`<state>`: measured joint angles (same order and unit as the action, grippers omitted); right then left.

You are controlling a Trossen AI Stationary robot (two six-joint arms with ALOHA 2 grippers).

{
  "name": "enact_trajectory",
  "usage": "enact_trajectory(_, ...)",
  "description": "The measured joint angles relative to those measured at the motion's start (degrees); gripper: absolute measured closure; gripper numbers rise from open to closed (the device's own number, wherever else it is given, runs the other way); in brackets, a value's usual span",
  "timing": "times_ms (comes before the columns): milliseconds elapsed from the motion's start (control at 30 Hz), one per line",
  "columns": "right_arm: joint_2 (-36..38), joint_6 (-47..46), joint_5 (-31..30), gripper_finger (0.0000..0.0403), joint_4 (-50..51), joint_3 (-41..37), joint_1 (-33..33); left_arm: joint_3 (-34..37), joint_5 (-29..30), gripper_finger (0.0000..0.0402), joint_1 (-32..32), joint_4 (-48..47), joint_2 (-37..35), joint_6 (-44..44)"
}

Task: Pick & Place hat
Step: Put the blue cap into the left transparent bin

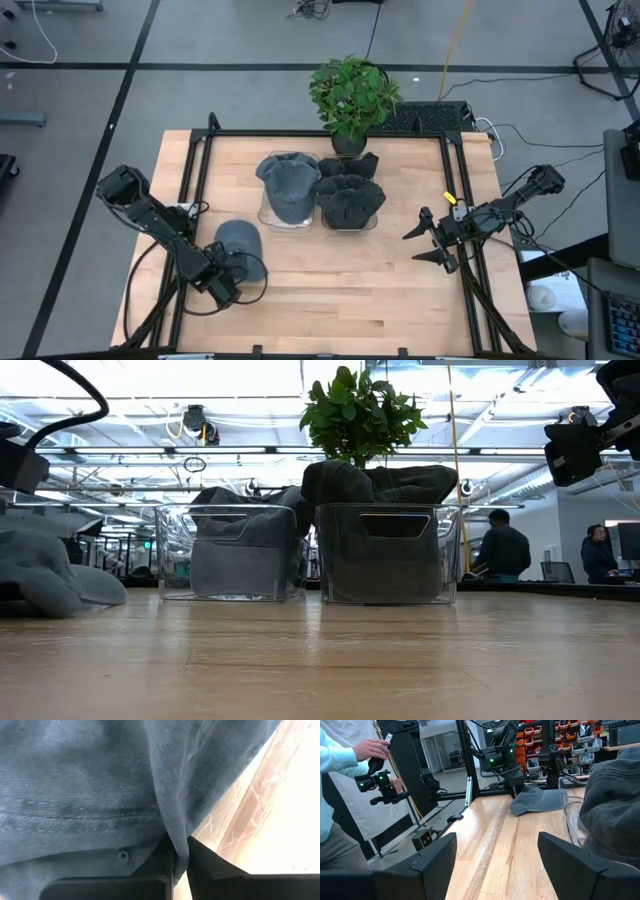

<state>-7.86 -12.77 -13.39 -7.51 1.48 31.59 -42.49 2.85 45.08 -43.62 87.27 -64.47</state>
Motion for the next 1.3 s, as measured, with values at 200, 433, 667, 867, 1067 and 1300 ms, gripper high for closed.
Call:
enact_trajectory(200,0.0,0.0,0.0,0.0135,0.0,0.0,0.0,-3.0,-3.9,0.0386,-1.2,0.1,0.1,-0.1)
enact_trajectory(433,0.0,0.0,0.0,0.0135,0.0,0.0,0.0,-10.8,-4.4,0.0386,-3.9,-1.9,-1.4,-3.5)
enact_trajectory(667,0.0,0.0,0.0,0.0135,0.0,0.0,0.0,-21.9,-3.1,0.0386,-5.9,-11.0,-1.4,-3.3)
enact_trajectory(867,0.0,0.0,0.0,0.0135,0.0,0.0,0.0,-29.7,-2.6,0.0386,-8.7,-15.4,-1.5,-3.1)
enact_trajectory(1067,0.0,0.0,0.0,0.0135,0.0,0.0,0.0,-35.0,-3.7,0.0386,-12.2,-15.6,-1.5,-1.3)
enact_trajectory(1300,0.0,0.0,0.0,0.0135,0.0,0.0,0.0,-38.9,-7.9,0.0386,-16.2,-16.1,-1.5,-2.2)
